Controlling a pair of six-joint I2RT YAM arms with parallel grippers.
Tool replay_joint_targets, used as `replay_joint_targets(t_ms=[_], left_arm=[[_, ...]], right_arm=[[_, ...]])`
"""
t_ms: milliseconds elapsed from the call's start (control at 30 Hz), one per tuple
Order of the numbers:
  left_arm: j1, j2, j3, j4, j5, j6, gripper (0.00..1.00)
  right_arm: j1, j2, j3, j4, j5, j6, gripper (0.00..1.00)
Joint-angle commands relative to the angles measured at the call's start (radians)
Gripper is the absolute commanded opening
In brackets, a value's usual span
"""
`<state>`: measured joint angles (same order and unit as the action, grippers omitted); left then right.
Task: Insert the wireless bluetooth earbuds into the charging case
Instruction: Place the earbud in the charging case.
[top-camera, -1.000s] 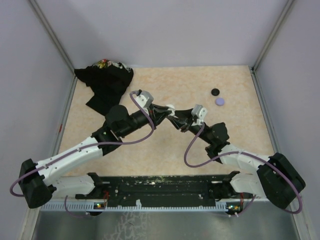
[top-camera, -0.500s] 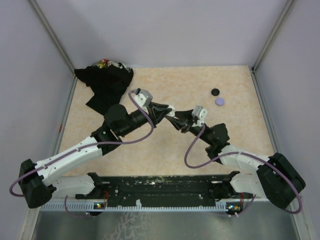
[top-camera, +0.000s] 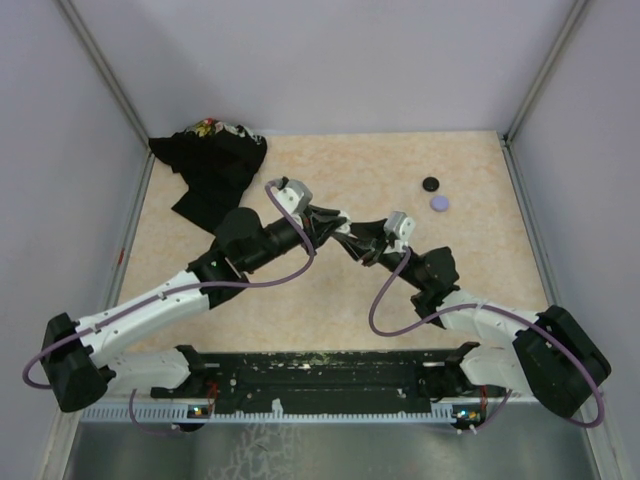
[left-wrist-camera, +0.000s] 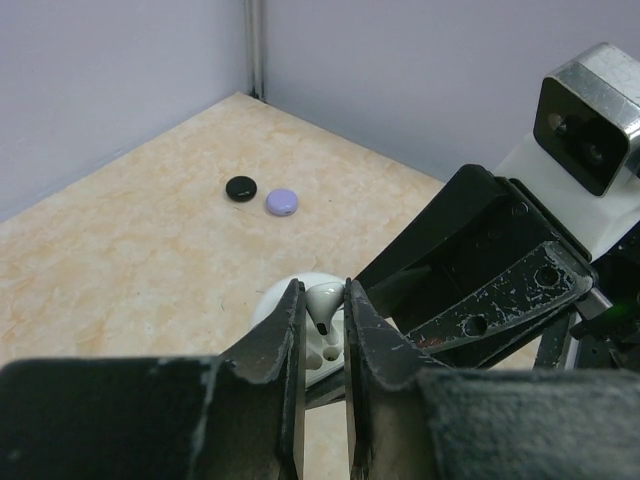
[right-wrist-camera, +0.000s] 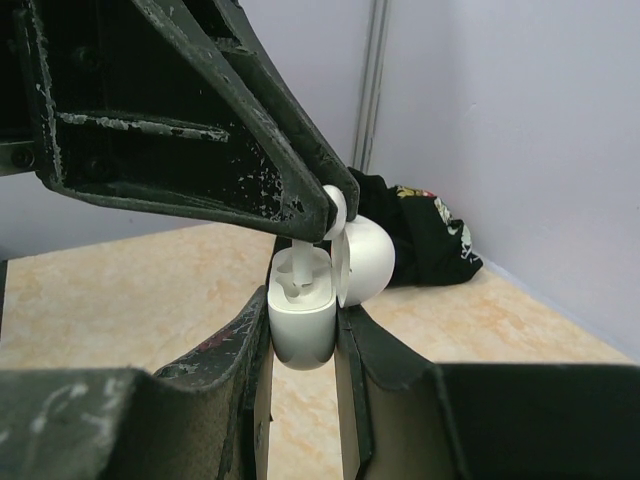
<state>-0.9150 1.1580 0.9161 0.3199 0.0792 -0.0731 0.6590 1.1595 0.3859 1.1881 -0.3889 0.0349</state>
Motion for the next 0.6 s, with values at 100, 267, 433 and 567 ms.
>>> replay_joint_targets(t_ms=[100, 267, 433, 567], left_arm=[[-0.021, 0.019, 0.039, -0.024, -0.023, 0.034, 0.0], [-0.034, 0.025, 0.059, -0.074, -0.034, 0.059, 0.0], [-0.037, 0.019, 0.084, -0.135, -0.039, 0.061, 0.0], [-0.039, 0.021, 0.11, -0.19, -0.042, 0.055, 0.0]], right_arm=[[0.008, -0.024, -0.002, 0.07, -0.002, 0.011, 0.0], [0.008, -0.025, -0.002, 0.073, 0.005, 0.008, 0.0], [0.008, -0.024, -0.012, 0.083, 0.014, 0.006, 0.0], [0.008, -0.024, -0.017, 0.091, 0.019, 0.007, 0.0]])
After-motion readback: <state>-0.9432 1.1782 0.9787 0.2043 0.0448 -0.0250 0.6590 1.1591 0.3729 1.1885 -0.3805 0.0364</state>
